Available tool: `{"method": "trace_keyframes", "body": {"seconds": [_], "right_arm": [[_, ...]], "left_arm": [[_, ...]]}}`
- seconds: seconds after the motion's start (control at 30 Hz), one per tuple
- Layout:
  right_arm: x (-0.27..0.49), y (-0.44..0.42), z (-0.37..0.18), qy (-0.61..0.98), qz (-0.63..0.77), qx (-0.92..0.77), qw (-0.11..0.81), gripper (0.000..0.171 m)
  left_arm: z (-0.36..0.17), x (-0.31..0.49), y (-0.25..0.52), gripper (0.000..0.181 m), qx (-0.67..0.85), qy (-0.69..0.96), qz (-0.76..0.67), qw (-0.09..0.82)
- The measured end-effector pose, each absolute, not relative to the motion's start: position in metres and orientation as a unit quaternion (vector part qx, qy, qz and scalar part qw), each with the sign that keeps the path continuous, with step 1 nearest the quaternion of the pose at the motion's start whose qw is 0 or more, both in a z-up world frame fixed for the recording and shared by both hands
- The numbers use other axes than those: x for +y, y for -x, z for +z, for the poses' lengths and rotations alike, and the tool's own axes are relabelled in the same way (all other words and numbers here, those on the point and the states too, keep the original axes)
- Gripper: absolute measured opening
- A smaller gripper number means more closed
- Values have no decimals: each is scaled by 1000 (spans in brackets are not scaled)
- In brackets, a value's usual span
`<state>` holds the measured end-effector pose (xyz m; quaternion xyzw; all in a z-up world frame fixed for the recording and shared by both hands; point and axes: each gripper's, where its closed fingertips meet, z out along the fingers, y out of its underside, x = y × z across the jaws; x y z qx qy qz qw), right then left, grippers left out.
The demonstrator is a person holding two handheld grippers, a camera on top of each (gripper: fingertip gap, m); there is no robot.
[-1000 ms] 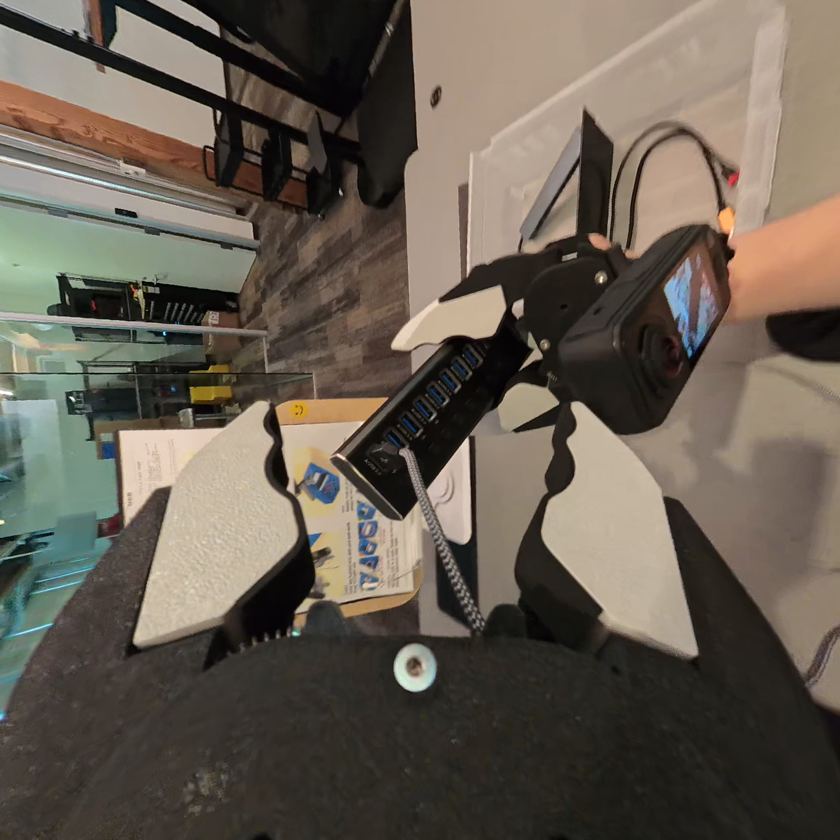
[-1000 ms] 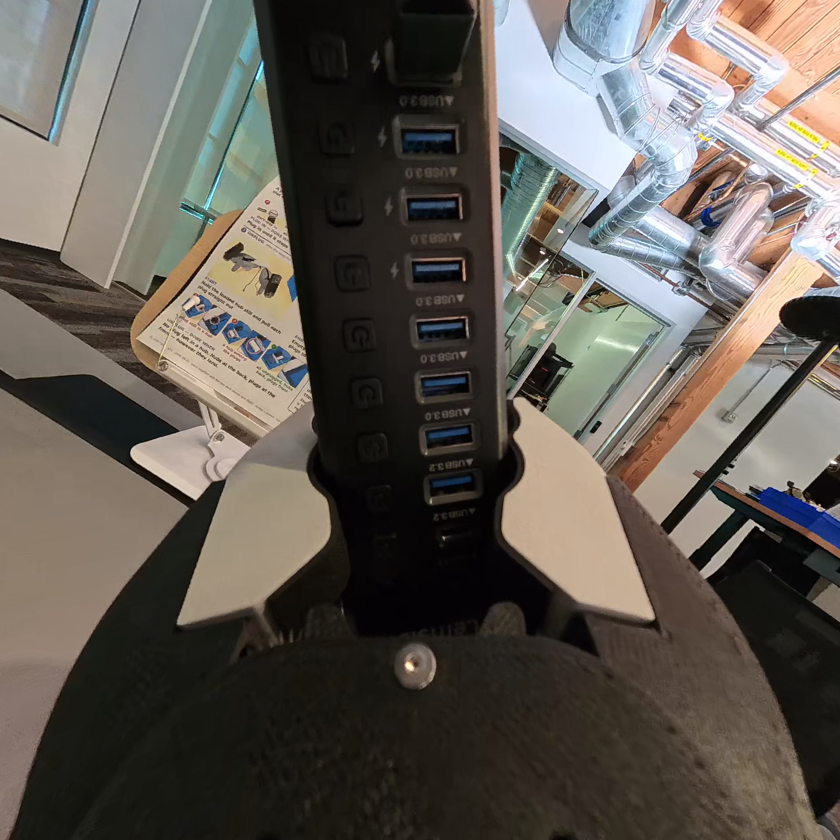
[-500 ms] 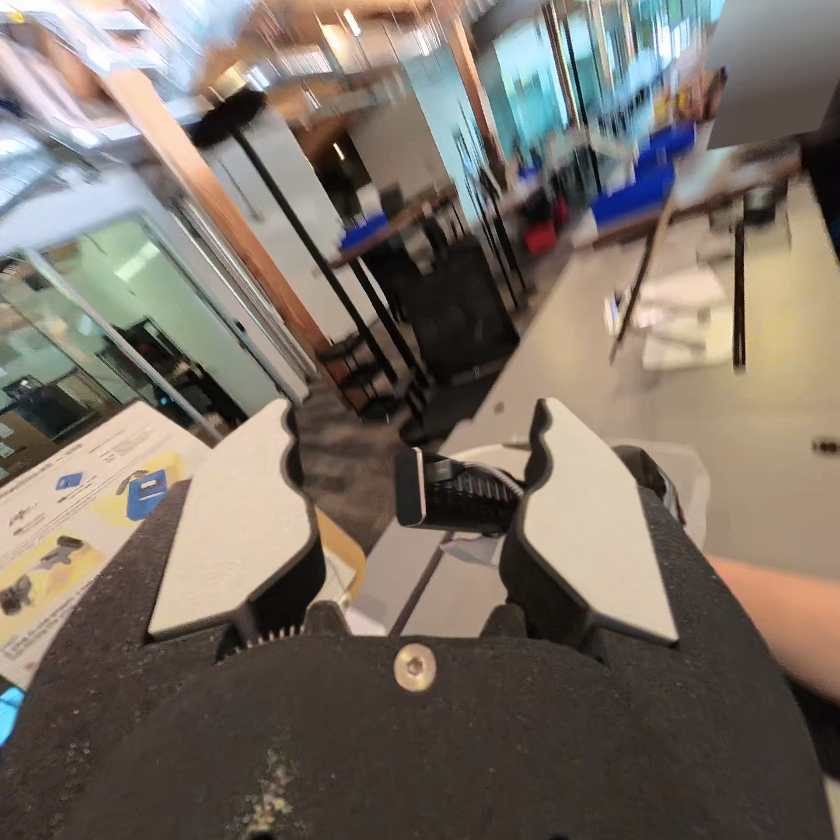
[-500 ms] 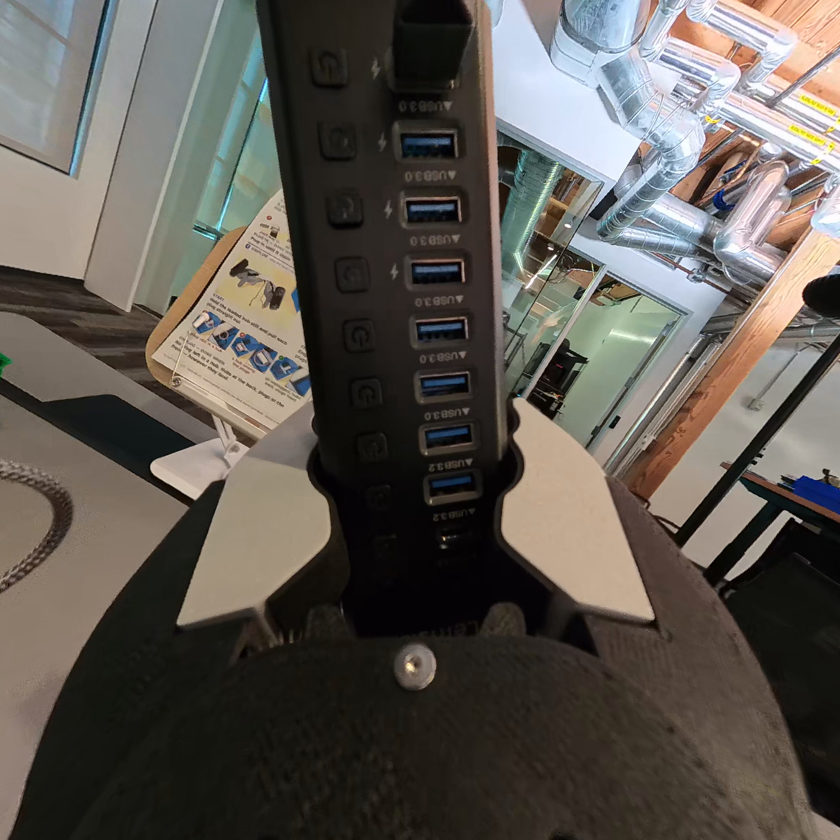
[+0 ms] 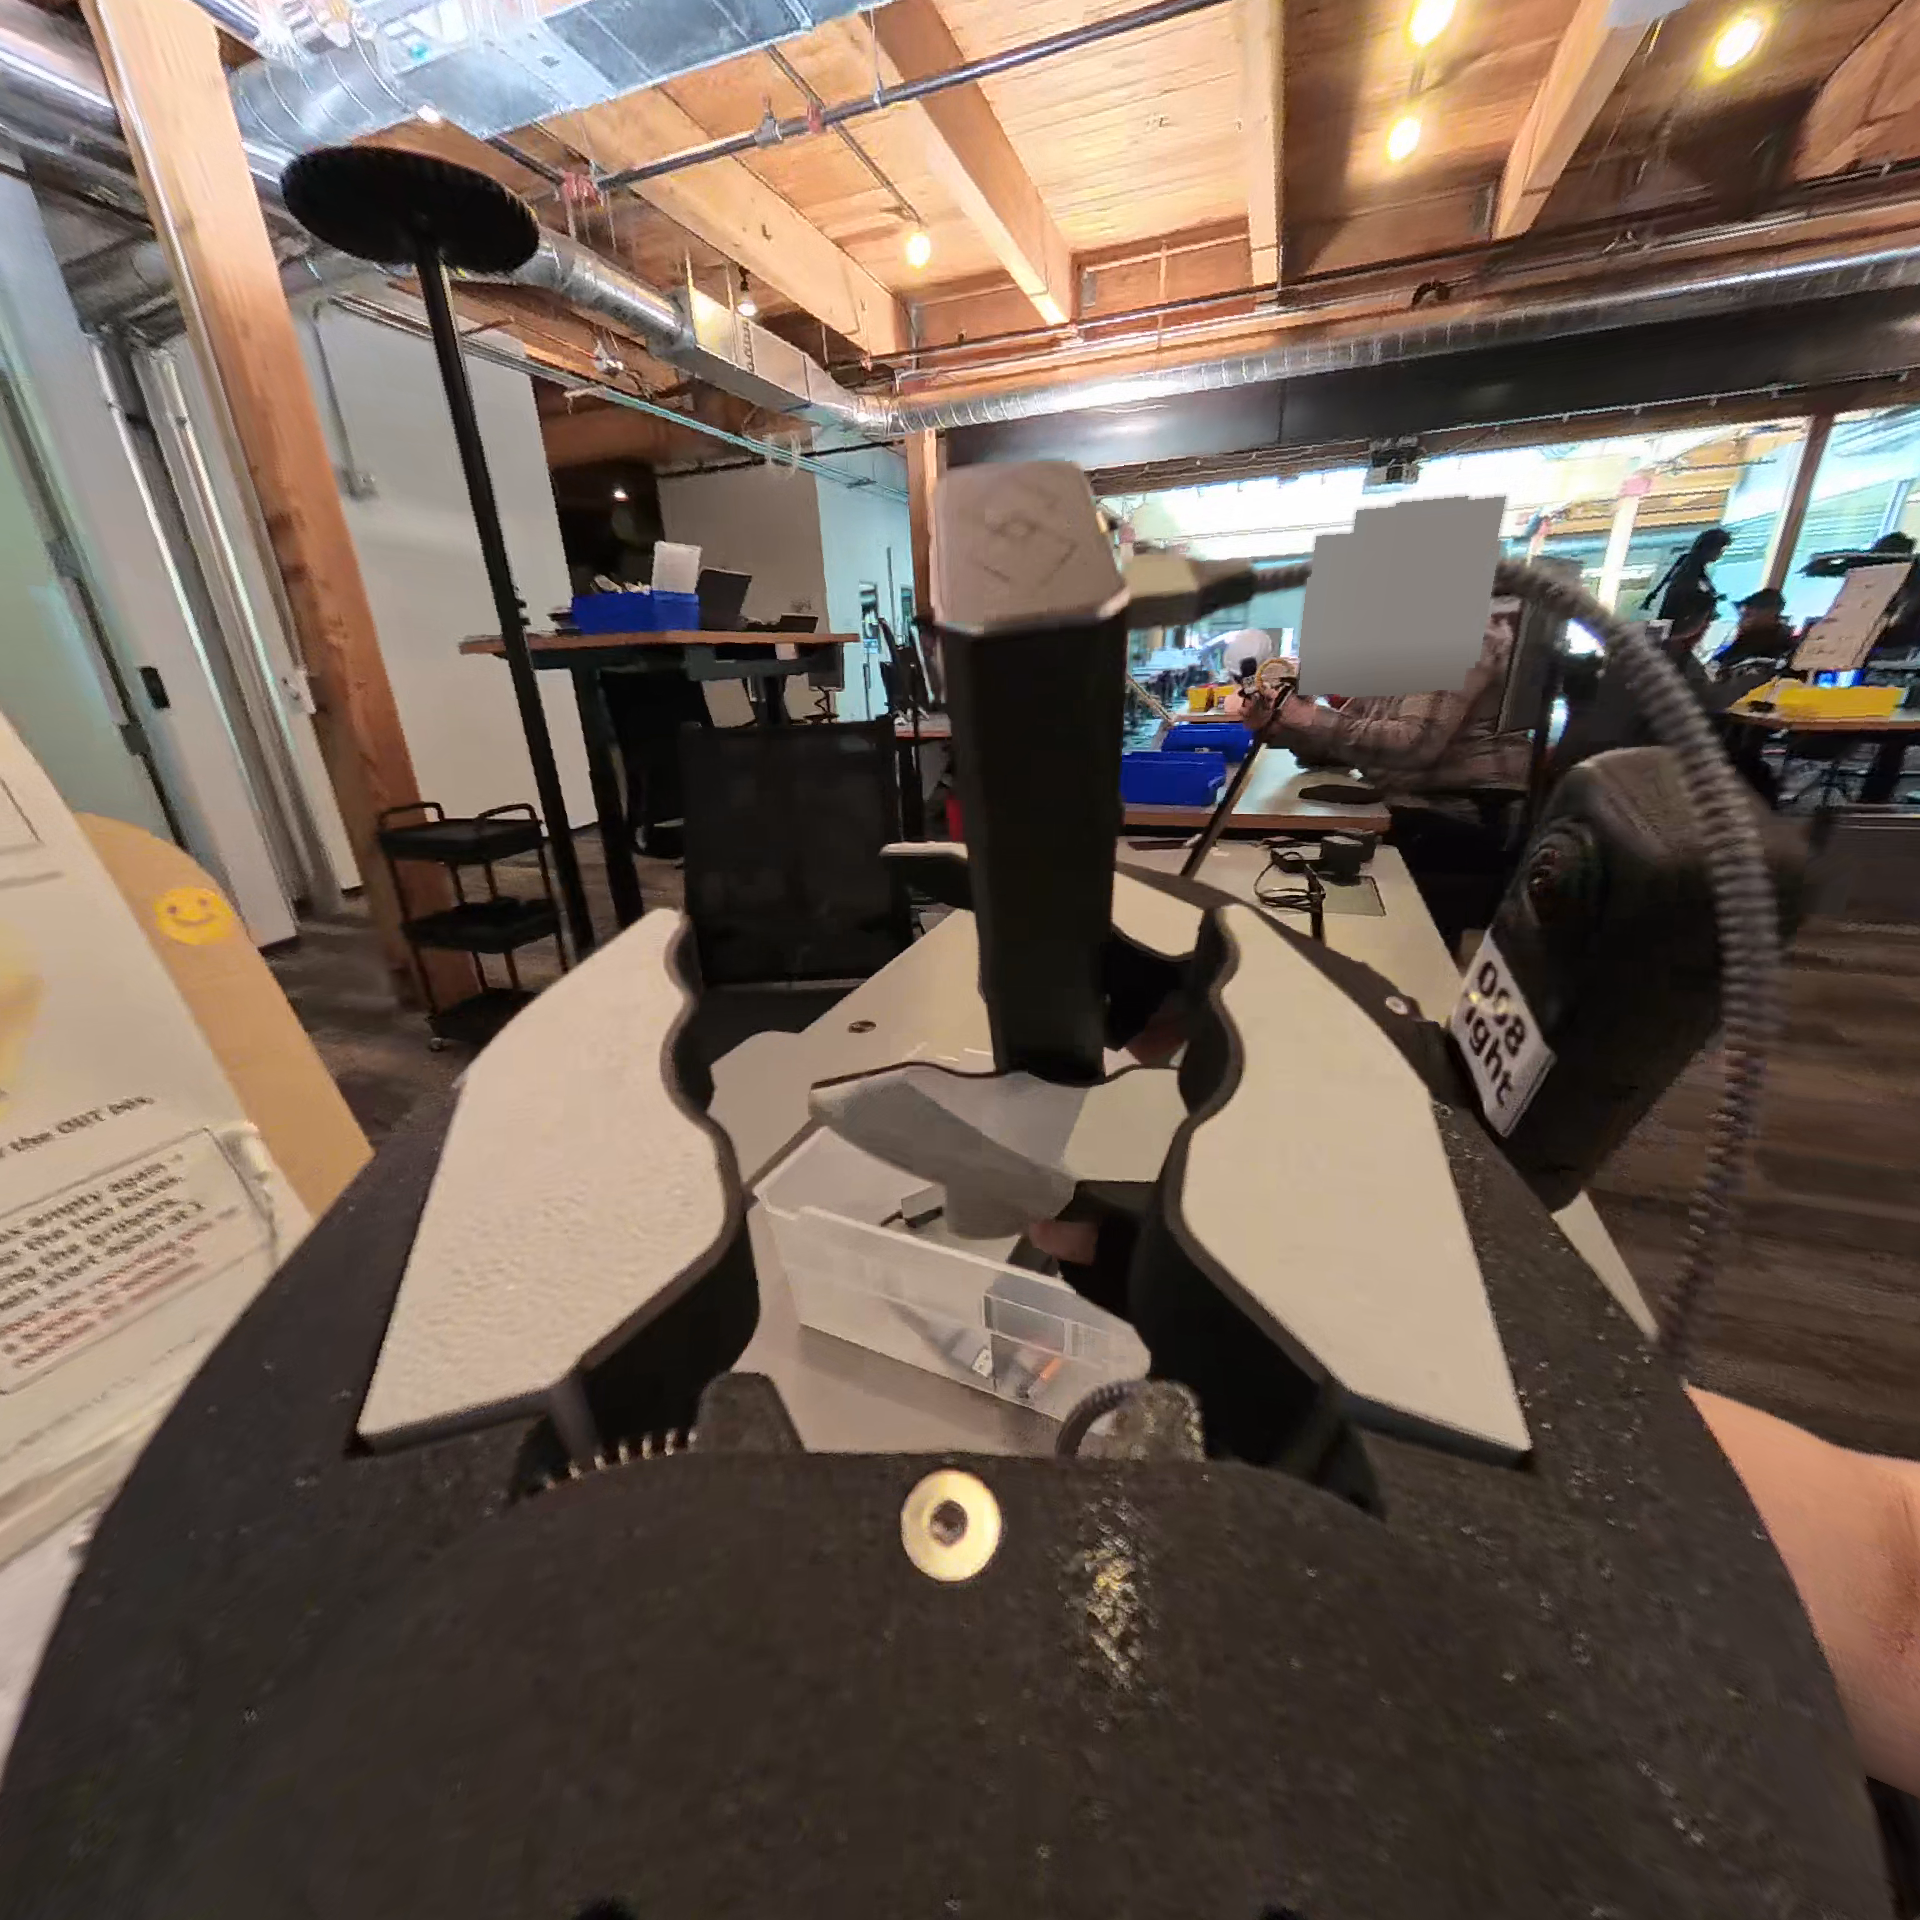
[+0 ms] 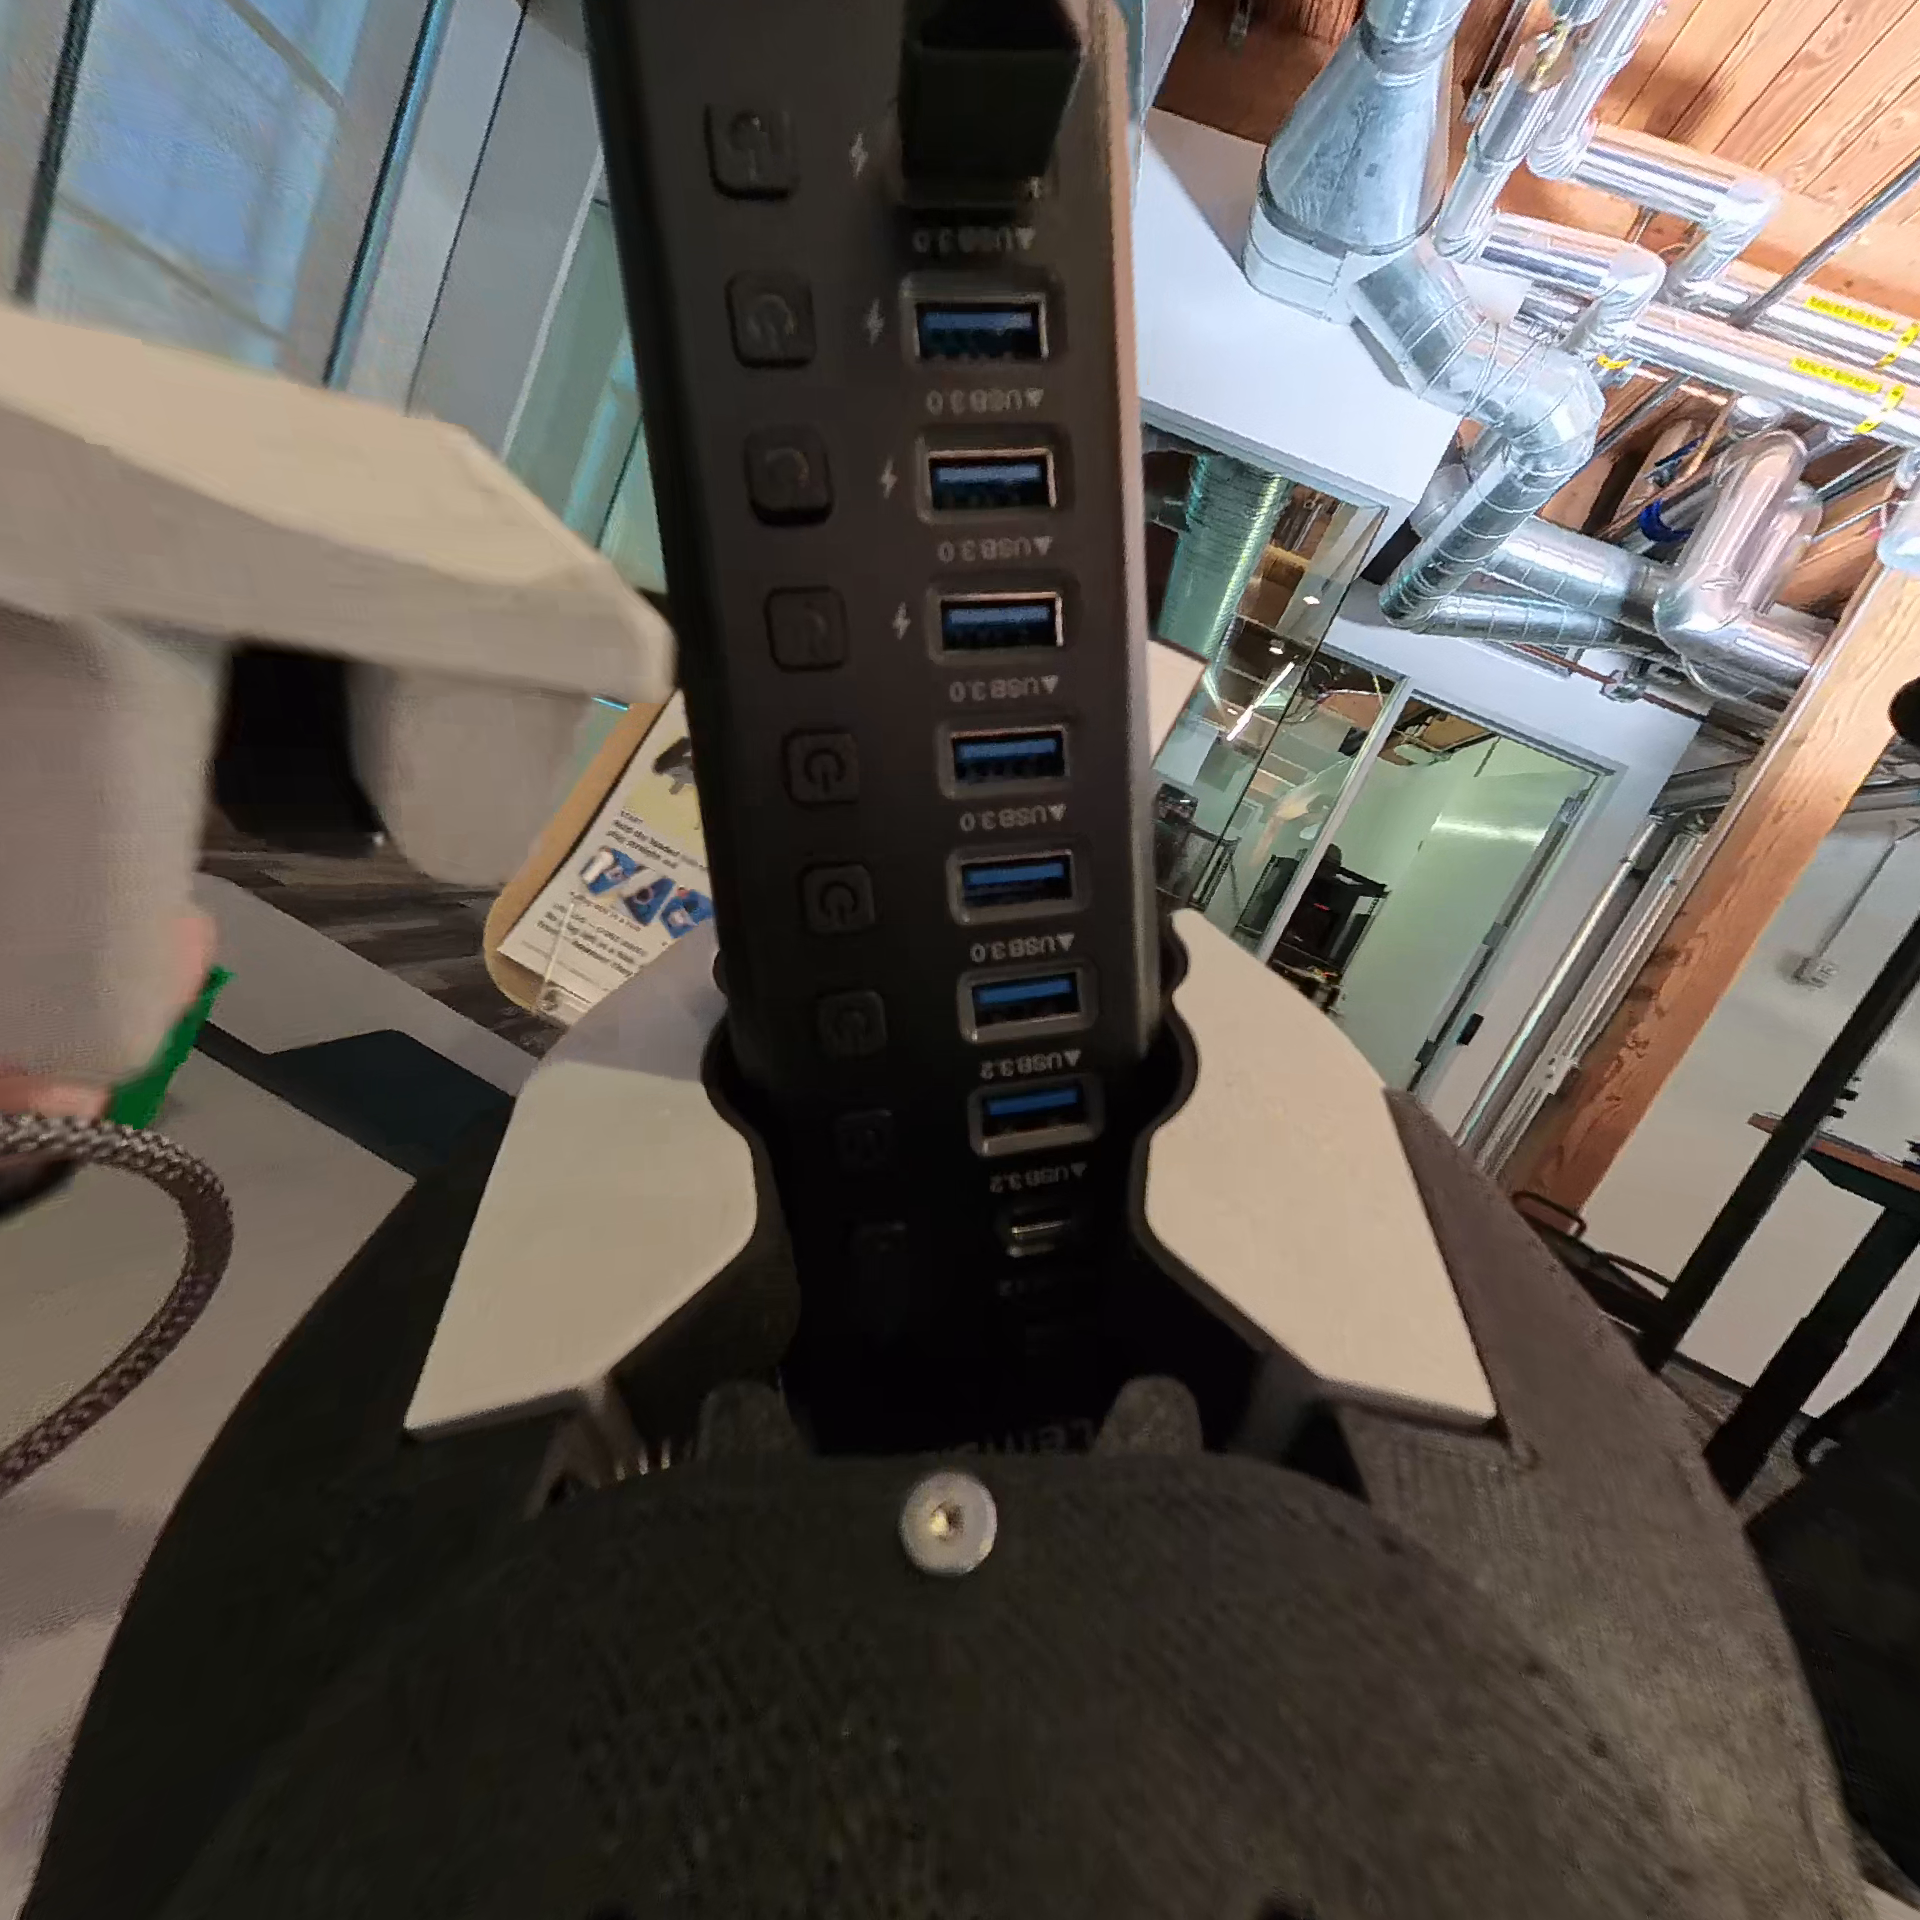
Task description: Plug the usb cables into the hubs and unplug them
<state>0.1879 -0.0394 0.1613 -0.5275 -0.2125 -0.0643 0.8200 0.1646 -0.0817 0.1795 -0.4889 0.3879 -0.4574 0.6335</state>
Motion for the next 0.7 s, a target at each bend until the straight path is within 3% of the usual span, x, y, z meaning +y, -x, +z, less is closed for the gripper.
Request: {"method": "trace_keyframes", "body": {"seconds": [0.17,0.27,0.33,0.7], "right_arm": [[-31,-168,141,523,-82,-218,820,75],[-23,-161,127,530,-107,-220,812,74],[-18,-160,120,536,-121,-216,807,74],[-17,-142,103,556,-80,-180,807,76]], "left_arm": [[166,-70,-175,79,372,474,-509,615],[162,-61,-172,63,360,470,-507,626],[164,-58,-166,42,348,457,-509,641],[160,-54,-161,33,341,462,-494,653]]}}
